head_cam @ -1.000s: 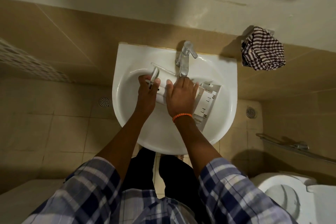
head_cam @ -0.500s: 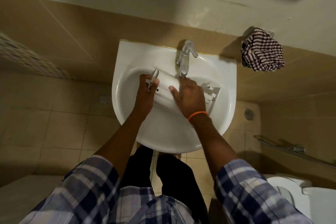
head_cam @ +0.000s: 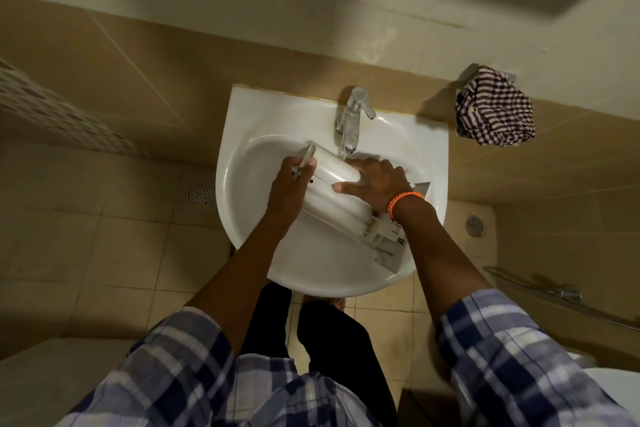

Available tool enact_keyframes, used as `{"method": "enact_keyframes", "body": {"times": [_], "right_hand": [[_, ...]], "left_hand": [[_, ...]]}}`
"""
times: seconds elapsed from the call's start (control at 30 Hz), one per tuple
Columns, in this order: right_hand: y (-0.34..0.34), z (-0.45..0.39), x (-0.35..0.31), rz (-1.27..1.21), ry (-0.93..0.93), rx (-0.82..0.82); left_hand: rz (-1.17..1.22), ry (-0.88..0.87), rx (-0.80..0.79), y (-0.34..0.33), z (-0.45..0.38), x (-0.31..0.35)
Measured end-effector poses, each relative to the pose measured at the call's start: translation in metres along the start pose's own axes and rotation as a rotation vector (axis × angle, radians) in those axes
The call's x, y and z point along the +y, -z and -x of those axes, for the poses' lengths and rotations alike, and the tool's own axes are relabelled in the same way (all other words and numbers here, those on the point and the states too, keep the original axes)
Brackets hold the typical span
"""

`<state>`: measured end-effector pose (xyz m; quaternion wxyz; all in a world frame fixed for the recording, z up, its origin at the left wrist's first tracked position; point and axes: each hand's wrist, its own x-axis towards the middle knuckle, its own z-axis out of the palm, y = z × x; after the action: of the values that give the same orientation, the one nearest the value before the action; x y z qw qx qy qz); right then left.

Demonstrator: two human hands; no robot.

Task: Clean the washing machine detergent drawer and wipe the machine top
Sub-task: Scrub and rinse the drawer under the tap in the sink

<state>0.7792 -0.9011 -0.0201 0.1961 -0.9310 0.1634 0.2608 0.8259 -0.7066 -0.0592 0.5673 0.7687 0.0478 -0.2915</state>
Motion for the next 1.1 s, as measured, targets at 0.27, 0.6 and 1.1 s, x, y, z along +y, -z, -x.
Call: {"method": "enact_keyframes", "body": {"times": [0.27,0.6,1.1], "right_hand": [[-0.014,-0.007,-0.018,-0.07,0.103,0.047],[-0.027,-0.009,-0.011,-0.475,0.207,0.046],[-0.031,0.039,-0.024,-0.814,0.23,0.288]], "left_hand": [[-0.064,-0.082,0.1,0.025,0.002,-0.007],[0.713,0.022,0.432,0.03,0.021,-0.008],[0.432,0.546,0.215,0.024,0.021,0.002]]}}
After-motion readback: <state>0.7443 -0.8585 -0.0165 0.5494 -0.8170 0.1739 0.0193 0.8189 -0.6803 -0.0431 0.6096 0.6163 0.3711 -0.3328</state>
